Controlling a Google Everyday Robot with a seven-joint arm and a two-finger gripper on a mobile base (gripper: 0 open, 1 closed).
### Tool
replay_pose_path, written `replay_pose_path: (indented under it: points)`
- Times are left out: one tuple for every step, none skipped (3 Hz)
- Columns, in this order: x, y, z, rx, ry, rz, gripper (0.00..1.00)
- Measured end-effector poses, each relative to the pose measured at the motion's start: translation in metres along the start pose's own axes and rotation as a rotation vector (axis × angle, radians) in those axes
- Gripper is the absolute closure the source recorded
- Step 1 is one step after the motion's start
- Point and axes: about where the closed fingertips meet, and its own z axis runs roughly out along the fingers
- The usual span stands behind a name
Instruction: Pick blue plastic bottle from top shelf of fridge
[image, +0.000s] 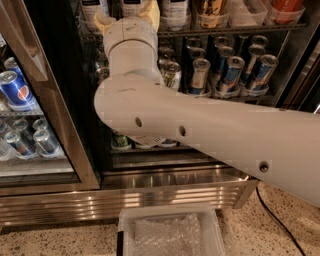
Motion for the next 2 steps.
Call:
replay_pose_path:
  points:
    - [0.0032, -0.0029, 0.0095, 0.012, 0.002, 0.009, 0.39]
    - [0.0045, -0.0051, 0.0151, 0.02, 0.002, 0.013, 0.41]
